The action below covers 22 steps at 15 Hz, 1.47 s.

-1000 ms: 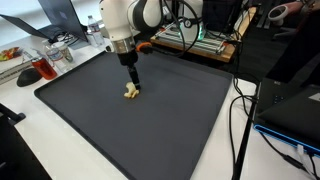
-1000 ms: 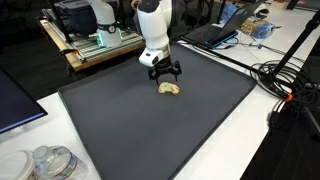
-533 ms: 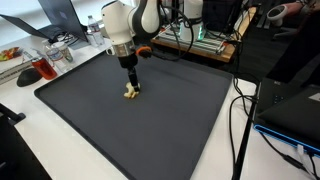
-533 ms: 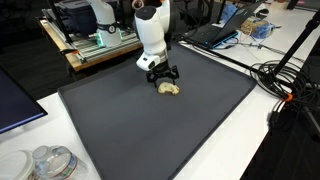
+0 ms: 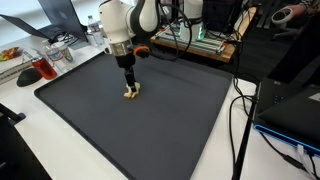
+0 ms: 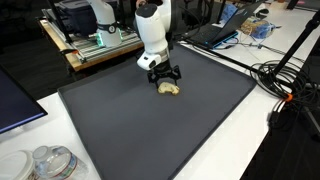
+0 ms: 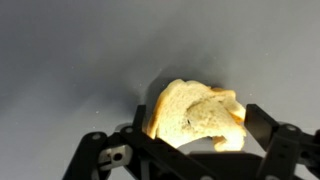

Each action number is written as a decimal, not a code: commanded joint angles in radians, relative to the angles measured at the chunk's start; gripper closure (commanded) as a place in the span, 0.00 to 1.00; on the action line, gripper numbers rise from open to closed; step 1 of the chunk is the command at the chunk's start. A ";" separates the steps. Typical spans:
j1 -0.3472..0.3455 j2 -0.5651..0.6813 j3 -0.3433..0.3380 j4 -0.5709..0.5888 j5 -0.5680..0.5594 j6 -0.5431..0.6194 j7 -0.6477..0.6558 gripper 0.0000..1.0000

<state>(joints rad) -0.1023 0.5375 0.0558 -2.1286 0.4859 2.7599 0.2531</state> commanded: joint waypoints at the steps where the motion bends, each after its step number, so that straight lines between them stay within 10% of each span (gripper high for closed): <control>1: 0.037 0.012 -0.029 0.028 -0.032 -0.009 0.050 0.26; 12: 0.126 -0.004 -0.108 0.034 -0.153 -0.019 0.120 1.00; 22: 0.199 -0.053 -0.174 0.039 -0.318 -0.075 0.143 0.98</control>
<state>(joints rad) 0.0829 0.5073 -0.1070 -2.0964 0.2130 2.7333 0.3780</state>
